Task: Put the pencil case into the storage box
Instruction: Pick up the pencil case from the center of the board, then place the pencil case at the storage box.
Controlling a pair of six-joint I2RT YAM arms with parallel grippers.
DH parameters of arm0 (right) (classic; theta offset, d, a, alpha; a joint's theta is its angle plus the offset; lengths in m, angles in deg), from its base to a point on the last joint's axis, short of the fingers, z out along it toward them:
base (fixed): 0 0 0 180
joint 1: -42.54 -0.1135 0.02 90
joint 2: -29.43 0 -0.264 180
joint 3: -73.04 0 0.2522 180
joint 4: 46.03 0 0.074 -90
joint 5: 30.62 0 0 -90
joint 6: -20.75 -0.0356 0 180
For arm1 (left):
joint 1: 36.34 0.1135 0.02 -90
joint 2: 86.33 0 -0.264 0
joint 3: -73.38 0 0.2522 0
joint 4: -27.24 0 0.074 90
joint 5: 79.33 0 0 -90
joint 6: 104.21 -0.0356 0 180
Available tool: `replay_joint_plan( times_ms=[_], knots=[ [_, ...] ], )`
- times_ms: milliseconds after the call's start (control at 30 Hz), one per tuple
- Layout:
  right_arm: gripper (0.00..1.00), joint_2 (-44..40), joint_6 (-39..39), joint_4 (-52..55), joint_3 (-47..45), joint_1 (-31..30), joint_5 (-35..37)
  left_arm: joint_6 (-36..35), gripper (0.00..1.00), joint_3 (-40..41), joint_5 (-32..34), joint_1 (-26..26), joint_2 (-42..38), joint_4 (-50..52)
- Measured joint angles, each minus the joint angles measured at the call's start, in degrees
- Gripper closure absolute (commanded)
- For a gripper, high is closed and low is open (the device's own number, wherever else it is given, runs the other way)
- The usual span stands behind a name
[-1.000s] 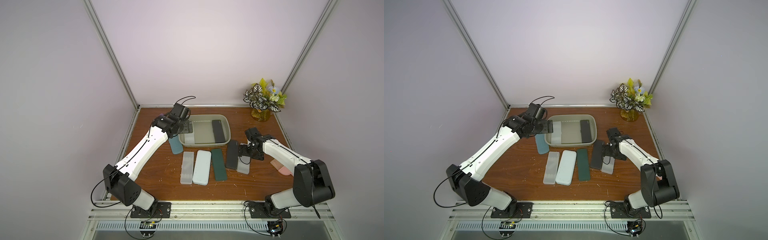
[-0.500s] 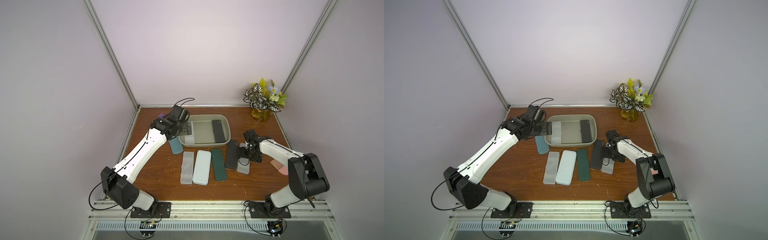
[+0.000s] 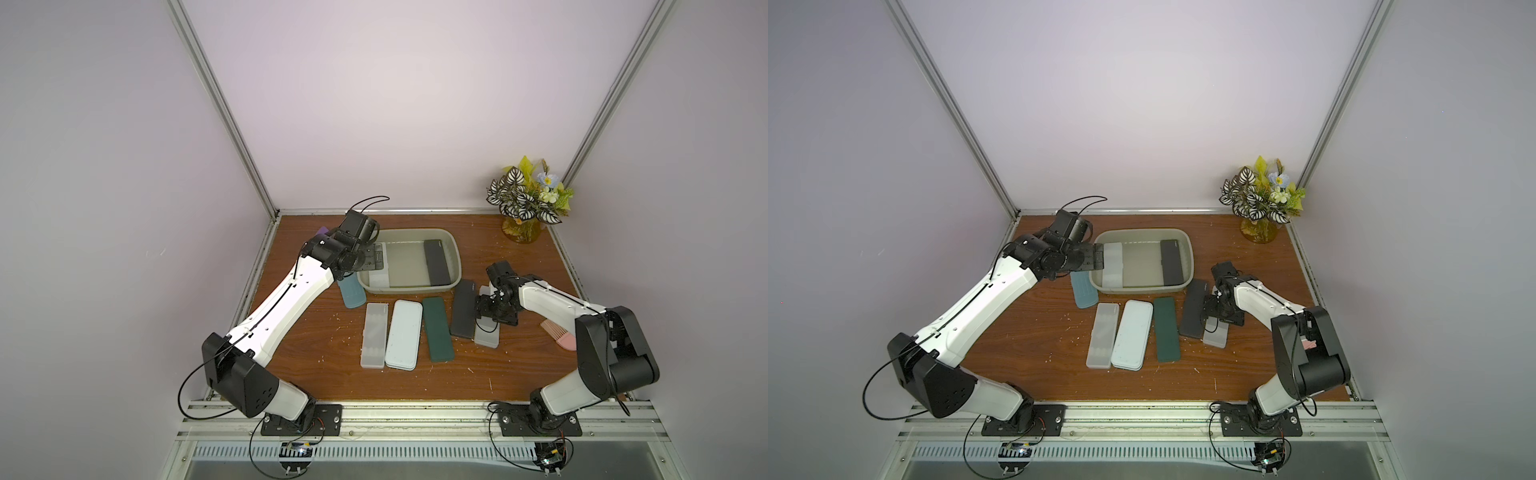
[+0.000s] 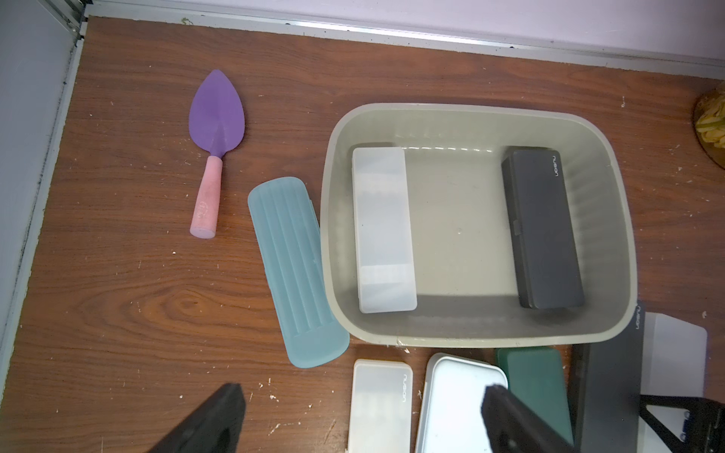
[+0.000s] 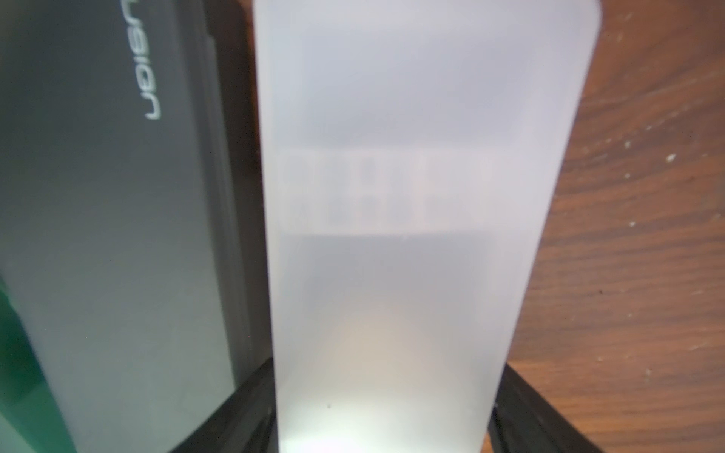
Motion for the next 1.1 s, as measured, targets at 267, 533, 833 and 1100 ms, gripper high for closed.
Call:
replay_joint_plan(
  times_ms=[267,533,833,1100],
  knots=[
    [0.31,-1.46,-0.13,-0.61,-1.38,0.63,-0.83,0.00,0.05,0.02,-0.02,0.00,0.00,0.00],
    [0.38,-7.13,0.44,6.97,-0.59,0.70,1.29,-0.02,0.05,0.68,0.11,0.00,0.00,0.00],
    [0.39,-10.32,2.78,19.02,20.20,0.59,2.32,-0.42,0.05,4.09,1.05,0.22,-0.85,-0.33],
    [0.39,2.91,3.72,23.26,44.30,-3.78,1.90,-0.92,0.04,7.17,0.98,2.62,-4.26,-0.24]
  ],
)
